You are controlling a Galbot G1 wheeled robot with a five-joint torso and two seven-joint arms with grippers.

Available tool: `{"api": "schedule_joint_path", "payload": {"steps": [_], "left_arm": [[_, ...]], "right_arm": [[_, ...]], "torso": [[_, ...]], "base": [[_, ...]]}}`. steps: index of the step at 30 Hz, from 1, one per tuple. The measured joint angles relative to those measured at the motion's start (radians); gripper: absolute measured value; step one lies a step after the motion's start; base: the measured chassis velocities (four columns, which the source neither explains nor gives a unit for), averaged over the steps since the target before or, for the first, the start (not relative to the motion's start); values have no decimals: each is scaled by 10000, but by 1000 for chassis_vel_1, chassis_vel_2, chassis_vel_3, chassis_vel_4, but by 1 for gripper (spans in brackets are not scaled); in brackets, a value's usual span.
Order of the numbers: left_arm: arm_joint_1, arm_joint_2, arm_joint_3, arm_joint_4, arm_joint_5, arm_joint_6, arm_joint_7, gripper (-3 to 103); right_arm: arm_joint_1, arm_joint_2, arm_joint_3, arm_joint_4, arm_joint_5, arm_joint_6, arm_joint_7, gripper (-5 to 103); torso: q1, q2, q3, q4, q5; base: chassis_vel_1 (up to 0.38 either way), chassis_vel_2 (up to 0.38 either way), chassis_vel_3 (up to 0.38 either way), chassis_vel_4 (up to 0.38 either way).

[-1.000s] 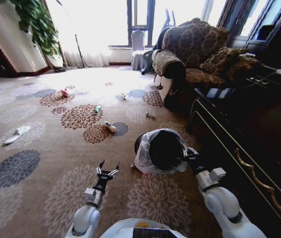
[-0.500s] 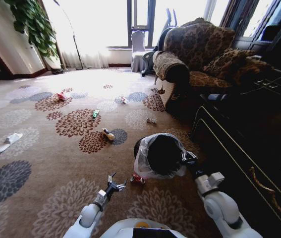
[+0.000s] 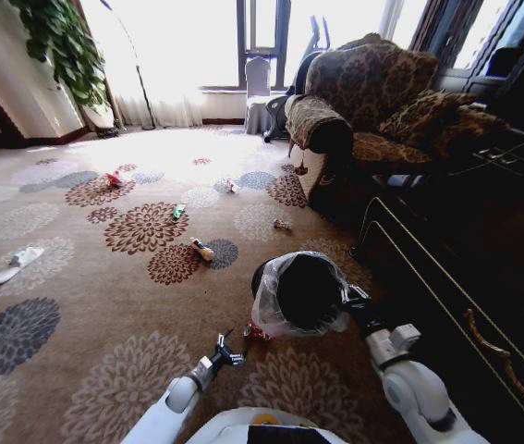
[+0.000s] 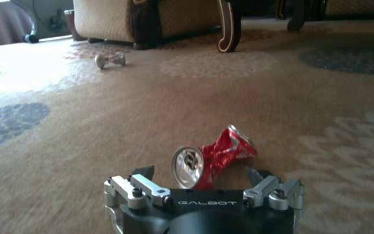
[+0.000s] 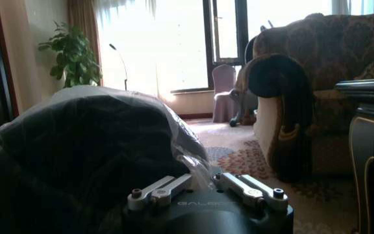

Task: Pick up the trash from the ground and place it into the trash bin.

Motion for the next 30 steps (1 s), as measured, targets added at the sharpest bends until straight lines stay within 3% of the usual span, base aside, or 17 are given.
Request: {"api": "schedule_joint_path", "payload": {"steps": [4,9,11,16,18,20,21,24,28,30], "left_arm": [[-441,-118,204,366,157,-154,51,96],[-1008,-367,455,1231,396,-186,-323,92],[-1281,-540,463,1746,228,-364,-279,81],[-1513,-687,399,2135,1,-481,-198,71],[-1599,-788,400,2357,-28,-523,-77,61],[-1620,-828,389,2421,-22,-533,-58,61],[-1643,-898,343,2509,-18,-547,-41,51],[-1656,-944,289,2566,-23,-584,-14,45],[-1690,-941,247,2648,-24,-780,126,24],[-1692,-927,244,2647,-26,-781,134,24]], "right_arm": [[-49,7,73,-4,12,-33,0,0],[-56,10,109,-37,31,-32,0,0],[-110,34,151,-71,37,-32,-1,0],[-214,72,202,-133,55,-28,0,0],[-238,87,213,-134,64,-27,0,0],[-237,87,212,-134,67,-27,0,0],[-234,87,212,-134,71,-27,0,0],[-237,78,213,-127,72,-27,0,0],[-269,81,213,-126,71,-27,0,0],[-275,82,213,-126,71,-27,0,0]], "torso": [[0,0,0,-2,-1],[0,0,1,0,-1],[0,0,1,0,-1],[1,0,0,-2,0],[1,0,0,-1,0],[1,0,0,0,0],[0,0,0,0,-3],[1,0,0,0,-1],[0,0,0,0,-1],[0,0,0,-1,0]], "base": [[0,0,0,0],[0,0,0,0],[0,0,0,0],[0,0,0,0],[0,0,0,0],[0,0,0,0],[0,0,0,0],[0,0,0,0],[0,0,0,0],[0,0,0,0]]}}
